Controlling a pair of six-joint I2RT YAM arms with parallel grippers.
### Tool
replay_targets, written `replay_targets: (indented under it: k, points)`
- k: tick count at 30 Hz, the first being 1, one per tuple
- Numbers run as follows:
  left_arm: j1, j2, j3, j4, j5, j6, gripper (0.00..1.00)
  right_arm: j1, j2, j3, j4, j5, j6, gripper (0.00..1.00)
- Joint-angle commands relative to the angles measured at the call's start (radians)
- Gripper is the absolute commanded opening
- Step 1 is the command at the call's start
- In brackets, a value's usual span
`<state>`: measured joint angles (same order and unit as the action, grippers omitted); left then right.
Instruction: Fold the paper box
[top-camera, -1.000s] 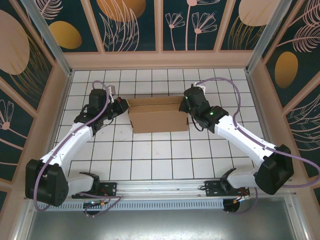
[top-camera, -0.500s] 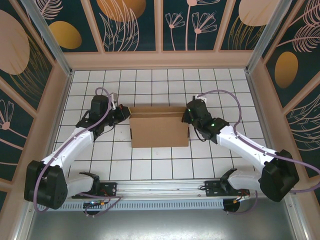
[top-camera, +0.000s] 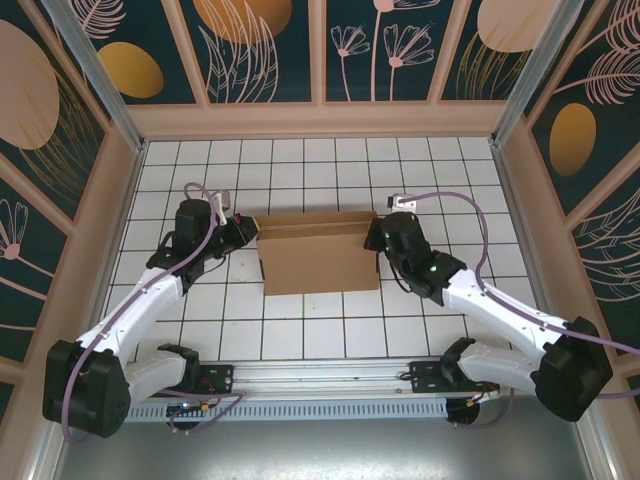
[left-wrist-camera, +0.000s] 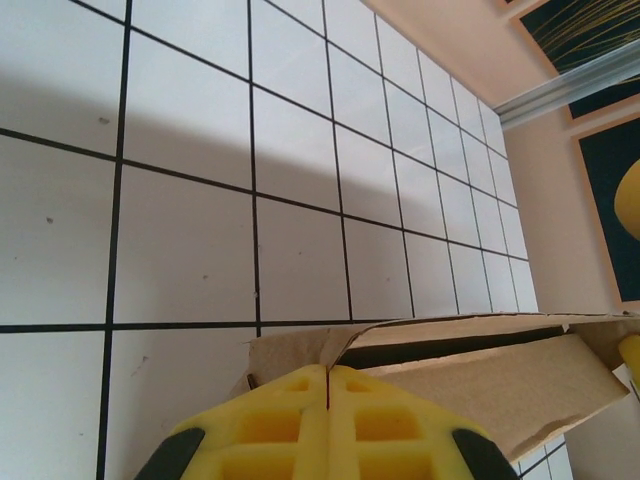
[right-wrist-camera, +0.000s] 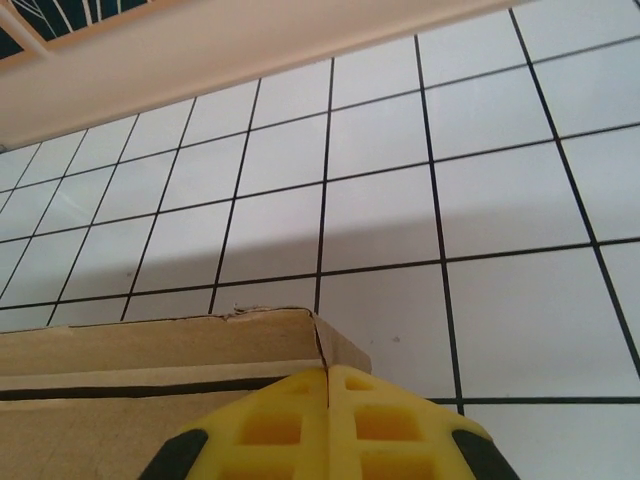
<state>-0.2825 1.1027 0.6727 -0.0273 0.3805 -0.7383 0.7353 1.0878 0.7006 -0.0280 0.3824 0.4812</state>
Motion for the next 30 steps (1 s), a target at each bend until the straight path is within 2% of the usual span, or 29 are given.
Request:
replay_targets:
  k: [1, 12, 18, 23, 26, 30]
  points:
    - [-0.002, -0.045, -0.026, 0.097, -0.004, 0.013, 0.0, 0.034, -0.048, -0.05, 0.16, 0.056, -0.058, 0.0]
    - [-0.006, -0.131, -0.18, 0.309, -0.062, 0.052, 0.0, 0.062, -0.119, -0.259, 0.521, 0.11, -0.198, 0.0]
    - [-0.028, -0.148, -0.224, 0.293, -0.12, 0.03, 0.0, 0.073, -0.115, -0.338, 0.607, 0.119, -0.225, 0.0]
    - [-0.061, -0.248, -0.322, 0.323, -0.194, -0.026, 0.0, 0.142, -0.123, -0.411, 0.706, 0.173, -0.357, 0.0]
    - [-0.078, -0.282, -0.358, 0.311, -0.215, -0.022, 0.0, 0.176, -0.135, -0.445, 0.743, 0.212, -0.405, 0.0]
    - [-0.143, -0.364, -0.413, 0.33, -0.294, 0.022, 0.0, 0.201, -0.16, -0.491, 0.801, 0.217, -0.437, 0.0]
